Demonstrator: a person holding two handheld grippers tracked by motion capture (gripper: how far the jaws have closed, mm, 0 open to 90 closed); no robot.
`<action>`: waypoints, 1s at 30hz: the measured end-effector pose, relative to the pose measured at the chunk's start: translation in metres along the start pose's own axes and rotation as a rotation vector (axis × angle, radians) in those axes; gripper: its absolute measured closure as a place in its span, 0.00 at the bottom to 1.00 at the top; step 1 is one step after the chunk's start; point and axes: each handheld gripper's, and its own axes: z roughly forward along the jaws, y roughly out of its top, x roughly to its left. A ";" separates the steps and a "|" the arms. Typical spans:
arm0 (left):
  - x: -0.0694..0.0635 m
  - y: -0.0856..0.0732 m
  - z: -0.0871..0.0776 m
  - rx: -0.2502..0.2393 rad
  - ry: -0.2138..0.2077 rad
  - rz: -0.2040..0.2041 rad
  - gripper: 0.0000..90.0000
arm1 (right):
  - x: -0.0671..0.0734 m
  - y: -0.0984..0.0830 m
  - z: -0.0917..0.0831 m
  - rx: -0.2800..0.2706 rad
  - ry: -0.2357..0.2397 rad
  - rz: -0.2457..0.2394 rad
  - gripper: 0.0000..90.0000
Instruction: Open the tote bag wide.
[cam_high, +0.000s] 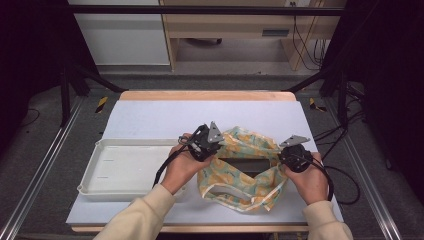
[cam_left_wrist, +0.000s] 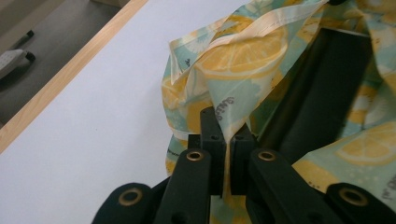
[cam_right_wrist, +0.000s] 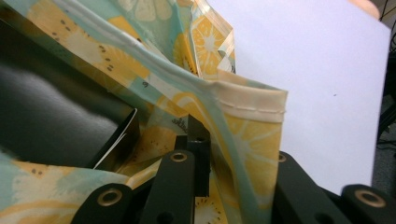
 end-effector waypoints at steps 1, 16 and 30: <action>0.001 -0.001 0.003 0.000 -0.002 -0.003 0.99 | 0.000 -0.001 0.002 0.002 0.006 0.000 0.89; 0.004 -0.007 0.004 0.009 0.003 -0.025 0.99 | 0.001 0.001 -0.042 -0.208 0.041 0.005 0.48; 0.007 -0.018 0.011 0.034 -0.006 -0.046 0.99 | 0.000 0.007 -0.010 -0.136 0.033 -0.062 1.00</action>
